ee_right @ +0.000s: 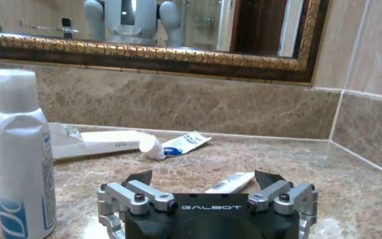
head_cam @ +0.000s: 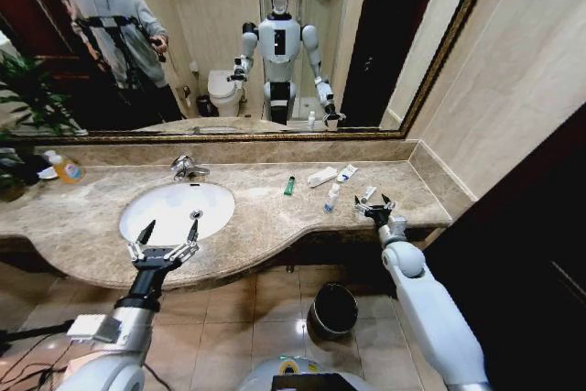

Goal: Pick up the trash from the sink and place it in the trash bin.

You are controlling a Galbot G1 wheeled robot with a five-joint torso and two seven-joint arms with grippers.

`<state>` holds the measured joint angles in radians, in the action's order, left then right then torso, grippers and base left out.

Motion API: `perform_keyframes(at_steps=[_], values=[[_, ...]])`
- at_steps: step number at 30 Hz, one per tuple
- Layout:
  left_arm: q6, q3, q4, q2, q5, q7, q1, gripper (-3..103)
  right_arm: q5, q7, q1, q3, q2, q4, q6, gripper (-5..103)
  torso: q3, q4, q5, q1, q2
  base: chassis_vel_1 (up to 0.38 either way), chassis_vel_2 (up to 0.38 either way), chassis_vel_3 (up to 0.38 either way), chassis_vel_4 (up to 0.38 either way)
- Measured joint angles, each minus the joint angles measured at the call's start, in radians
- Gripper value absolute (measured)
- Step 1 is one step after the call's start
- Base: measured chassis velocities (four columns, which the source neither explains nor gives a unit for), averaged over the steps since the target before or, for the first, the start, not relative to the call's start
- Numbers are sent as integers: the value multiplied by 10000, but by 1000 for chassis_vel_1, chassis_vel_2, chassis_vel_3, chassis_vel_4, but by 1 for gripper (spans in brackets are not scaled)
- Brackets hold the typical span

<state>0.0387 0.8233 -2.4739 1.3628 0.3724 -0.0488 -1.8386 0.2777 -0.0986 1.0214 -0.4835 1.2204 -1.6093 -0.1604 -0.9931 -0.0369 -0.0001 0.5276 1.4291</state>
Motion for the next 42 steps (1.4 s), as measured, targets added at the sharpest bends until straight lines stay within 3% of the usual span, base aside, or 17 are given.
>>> perform_keyframes(at_steps=[12, 15, 18, 19, 23, 24, 30, 32, 35, 36, 41, 42], values=[[0, 0, 0, 0, 0, 0, 0, 100, -478, -244, -269, 241, 139, 692, 75, 103, 0, 1, 0, 0, 0, 0, 0, 0, 0], [0, 0, 0, 0, 0, 0, 0, 100, -486, -313, -332, 267, 195, 764, 75, 89, 0, 0, 1, 0, 0, 0, 0, 0, 0], [0, 0, 0, 0, 0, 0, 0, 100, -489, -320, -346, 290, 225, 785, 73, 89, 0, 1, 1, -1, 0, 0, 0, 0, 0], [0, 0, 0, 0, 0, 0, 0, 100, -490, -320, -350, 297, 238, 794, 71, 81, 0, 0, 1, 0, 0, 0, 0, 0, 0], [0, 0, 0, 0, 0, 0, 0, 100, -492, -320, -363, 273, 288, 848, 70, 73, 0, 0, 2, -1, 0, 0, 0, 0, 0], [0, 0, 0, 0, 0, 0, 0, 100, -491, -320, -371, 248, 289, 872, 70, 65, 0, 0, 2, -1, 0, 0, 0, 0, 0], [0, 0, 0, 0, 0, 0, 0, 100, -356, -315, -429, 152, 194, 969, 50, 57, 0, 1, 1, -1, 0, 0, 0, 0, 0], [0, 0, 0, 0, 0, 0, 0, 100, -275, -308, -453, 123, 157, 985, 30, 45, 0, 1, 1, 0, 0, 0, 0, 0, 0], [0, 0, 0, 0, 0, 0, 0, 100, -237, -289, -454, 116, 125, 1006, 29, 41, 0, 0, 2, -1, 0, 0, 0, 0, 0], [0, 0, 0, 0, 0, 0, 0, 100, -226, -265, -444, 111, 97, 1008, 29, 33, 0, 0, 1, -1, 0, 0, 0, 0, 0], [0, 0, 0, 0, 0, 0, 1, 100, -164, -216, -375, 94, 48, 1002, 36, 25, 0, 1, 3, -1, 0, 0, 0, 0, 0], [0, 0, 0, 0, 0, 0, 0, 100, -135, -205, -344, 65, 32, 974, 43, 19, 0, 0, 1, -1, 0, 0, 0, 0, 0]])
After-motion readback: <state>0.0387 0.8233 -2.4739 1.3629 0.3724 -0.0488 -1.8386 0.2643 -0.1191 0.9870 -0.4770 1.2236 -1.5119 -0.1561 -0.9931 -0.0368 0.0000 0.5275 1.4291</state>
